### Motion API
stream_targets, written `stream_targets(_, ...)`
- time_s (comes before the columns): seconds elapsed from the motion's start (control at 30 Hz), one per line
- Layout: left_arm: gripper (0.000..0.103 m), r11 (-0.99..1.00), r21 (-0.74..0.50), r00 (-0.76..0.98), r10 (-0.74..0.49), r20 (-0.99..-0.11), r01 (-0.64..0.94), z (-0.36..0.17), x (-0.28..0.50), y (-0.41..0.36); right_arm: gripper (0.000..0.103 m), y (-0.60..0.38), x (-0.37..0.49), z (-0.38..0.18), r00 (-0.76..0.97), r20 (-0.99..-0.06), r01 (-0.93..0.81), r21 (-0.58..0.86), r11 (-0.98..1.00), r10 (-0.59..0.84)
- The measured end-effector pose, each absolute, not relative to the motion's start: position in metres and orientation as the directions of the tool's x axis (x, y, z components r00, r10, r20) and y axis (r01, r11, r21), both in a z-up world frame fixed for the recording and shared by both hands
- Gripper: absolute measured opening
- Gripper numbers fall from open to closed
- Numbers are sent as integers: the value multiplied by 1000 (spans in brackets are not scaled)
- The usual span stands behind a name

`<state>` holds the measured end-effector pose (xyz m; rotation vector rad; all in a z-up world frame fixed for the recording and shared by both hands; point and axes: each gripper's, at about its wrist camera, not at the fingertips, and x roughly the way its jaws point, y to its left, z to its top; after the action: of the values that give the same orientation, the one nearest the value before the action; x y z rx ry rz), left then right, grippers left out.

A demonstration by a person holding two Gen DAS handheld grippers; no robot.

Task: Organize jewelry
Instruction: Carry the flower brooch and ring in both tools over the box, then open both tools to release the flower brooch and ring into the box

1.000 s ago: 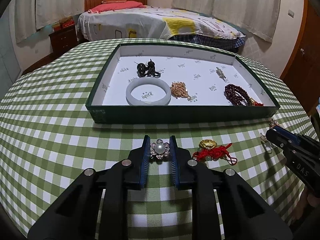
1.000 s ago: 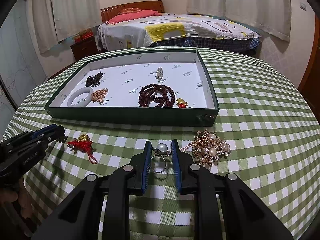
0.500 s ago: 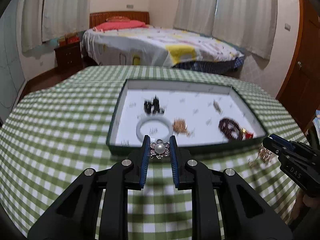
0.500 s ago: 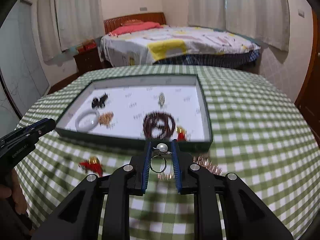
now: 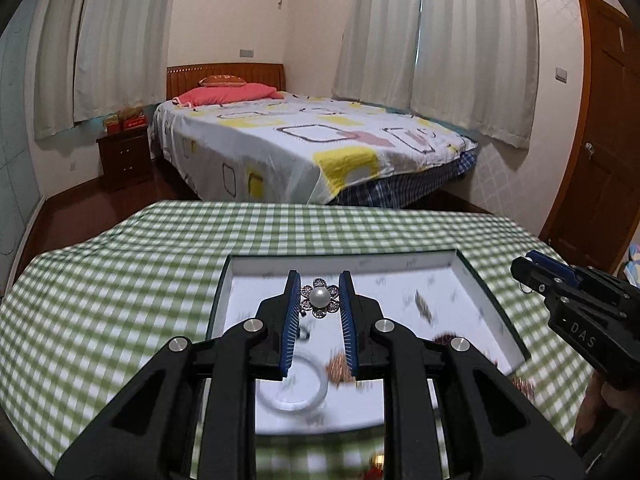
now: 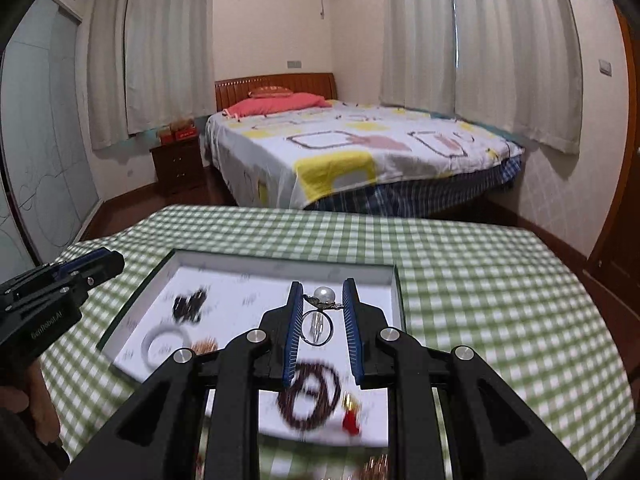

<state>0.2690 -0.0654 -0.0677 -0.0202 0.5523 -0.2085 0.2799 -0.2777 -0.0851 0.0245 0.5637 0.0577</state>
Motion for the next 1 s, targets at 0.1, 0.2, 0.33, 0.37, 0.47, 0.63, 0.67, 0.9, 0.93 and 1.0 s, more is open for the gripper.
stream_targets(0.1, 19, 981, -62, 838, -191, -512, 186, -70, 291, -75, 21, -278, 300, -87, 851, -522, -50, 23, 998, 55)
stream_targets(0.2, 19, 981, -59, 821, -189, -539, 187, -81, 314, -86, 21, -279, 322, -98, 842, -538, -50, 15, 999, 50)
stream_targets(0.33, 19, 980, -49, 781, -185, -597, 194, -106, 341, -99, 21, -285, 351, -124, 799, -598, -49, 27, 998, 56)
stream_targets(0.37, 19, 980, -48, 763, -182, -620, 195, -114, 351, -102, 21, -287, 357, -131, 785, -617, -47, 34, 998, 58)
stream_targets(0.47, 19, 980, -58, 721, -181, -669, 192, -131, 365, -105, 21, -294, 372, -150, 742, -668, -33, 63, 997, 67)
stream_targets(0.63, 20, 979, -100, 613, -190, -767, 180, -155, 386, -104, 21, -295, 388, -160, 671, -739, -33, 64, 997, 70)
stream_targets(0.67, 20, 977, -100, 583, -194, -789, 189, -158, 389, -106, 21, -295, 392, -163, 647, -759, -37, 68, 997, 76)
stream_targets(0.9, 43, 978, -91, 565, -182, -804, 186, -165, 387, -109, 24, -293, 397, -171, 591, -804, -26, 64, 998, 67)
stream_targets(0.93, 45, 979, -87, 569, -180, -803, 187, -165, 387, -109, 31, -292, 397, -172, 588, -806, -25, 64, 998, 67)
stream_targets(1.0, 50, 979, -83, 577, -178, -797, 188, -164, 385, -109, 43, -292, 395, -172, 593, -803, -22, 61, 998, 62)
